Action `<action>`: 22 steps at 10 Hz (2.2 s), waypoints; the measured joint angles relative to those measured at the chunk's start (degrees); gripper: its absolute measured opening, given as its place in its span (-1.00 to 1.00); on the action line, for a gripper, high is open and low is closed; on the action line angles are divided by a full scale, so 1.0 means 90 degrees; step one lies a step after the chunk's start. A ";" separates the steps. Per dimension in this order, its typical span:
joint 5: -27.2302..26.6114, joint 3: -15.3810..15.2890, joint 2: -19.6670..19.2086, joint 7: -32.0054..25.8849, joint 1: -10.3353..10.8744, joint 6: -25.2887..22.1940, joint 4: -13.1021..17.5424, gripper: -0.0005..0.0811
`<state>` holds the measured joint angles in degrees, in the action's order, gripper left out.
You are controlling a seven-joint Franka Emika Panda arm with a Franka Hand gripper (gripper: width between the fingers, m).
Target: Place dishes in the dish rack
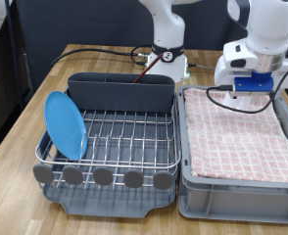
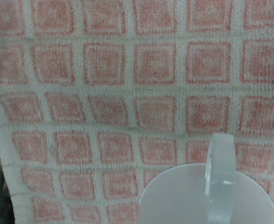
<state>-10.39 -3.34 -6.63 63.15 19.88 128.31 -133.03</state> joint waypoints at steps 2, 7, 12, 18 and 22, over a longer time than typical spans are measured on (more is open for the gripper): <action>-0.0018 0.0000 -0.0108 0.0116 0.0000 0.0305 -0.0152 0.98; -0.0098 0.0000 -0.0202 0.0141 -0.0001 0.0625 -0.0466 0.98; -0.0110 0.0006 -0.0206 0.0141 -0.0001 0.0786 -0.0613 0.41; -0.0071 0.0075 -0.0202 0.0140 -0.0004 0.0832 -0.0643 -0.82; 0.0078 0.0158 -0.0069 0.0136 -0.0005 0.0722 -0.0593 -0.82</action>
<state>-9.69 -1.91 -7.25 64.37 19.84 134.80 -138.37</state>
